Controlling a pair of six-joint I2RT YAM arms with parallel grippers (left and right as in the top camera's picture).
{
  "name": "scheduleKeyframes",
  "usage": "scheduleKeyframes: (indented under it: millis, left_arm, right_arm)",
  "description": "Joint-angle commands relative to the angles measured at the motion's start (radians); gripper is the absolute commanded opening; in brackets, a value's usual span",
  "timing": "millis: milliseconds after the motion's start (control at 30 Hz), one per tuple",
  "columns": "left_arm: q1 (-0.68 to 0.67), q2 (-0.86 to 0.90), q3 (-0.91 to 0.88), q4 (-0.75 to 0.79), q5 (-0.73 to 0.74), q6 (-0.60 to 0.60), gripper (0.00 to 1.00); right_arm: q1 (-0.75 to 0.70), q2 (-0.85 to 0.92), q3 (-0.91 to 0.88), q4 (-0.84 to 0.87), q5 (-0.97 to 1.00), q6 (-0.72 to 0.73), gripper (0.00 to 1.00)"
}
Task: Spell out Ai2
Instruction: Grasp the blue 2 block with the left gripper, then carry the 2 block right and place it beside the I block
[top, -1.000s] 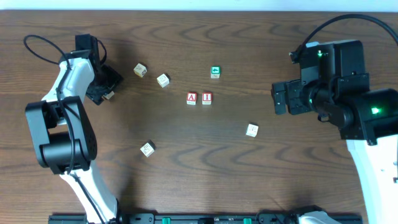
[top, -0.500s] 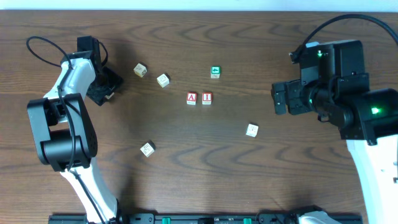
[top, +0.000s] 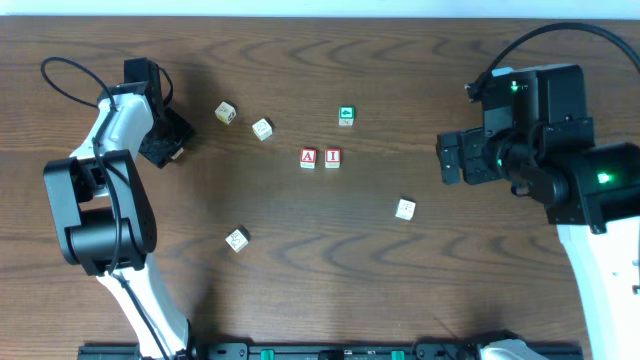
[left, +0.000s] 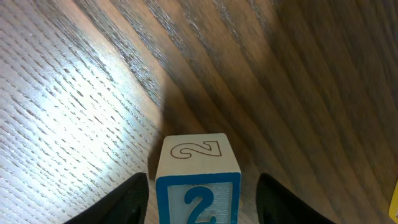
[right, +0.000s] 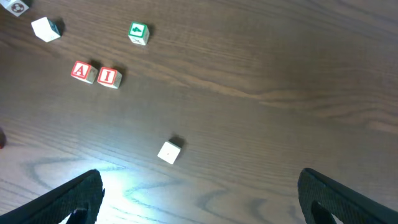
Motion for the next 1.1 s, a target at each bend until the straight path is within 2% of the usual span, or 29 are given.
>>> scheduleKeyframes:
  millis: [0,367,667,833,1000,1067]
  left_arm:
    - [0.005,0.013,0.02,0.0,-0.024,0.002,0.52]
    - [0.005,0.013,0.02,-0.008,-0.042,0.003,0.33]
    - [0.003,0.013,0.021,-0.029,-0.04,0.019,0.29]
    - [0.002,0.009,0.061,-0.095,-0.04,0.072,0.18]
    - [-0.009,0.007,0.21,-0.232,-0.033,0.142,0.07]
    - [-0.03,0.006,0.278,-0.281,-0.034,0.179,0.06]
  right_arm:
    - [-0.008,-0.004,0.005,0.0,-0.004,-0.01,0.99]
    - [-0.008,-0.004,0.005,0.006,-0.004,-0.01,0.99]
    - [-0.008,-0.004,0.005,0.018,-0.003,-0.01,0.99]
    - [-0.008,-0.005,0.005,0.036,-0.003,-0.01,0.99]
    - [-0.015,-0.008,0.006,0.072,0.037,-0.01,0.99]
    - [-0.033,-0.016,0.017,0.082,0.047,-0.002,0.99]
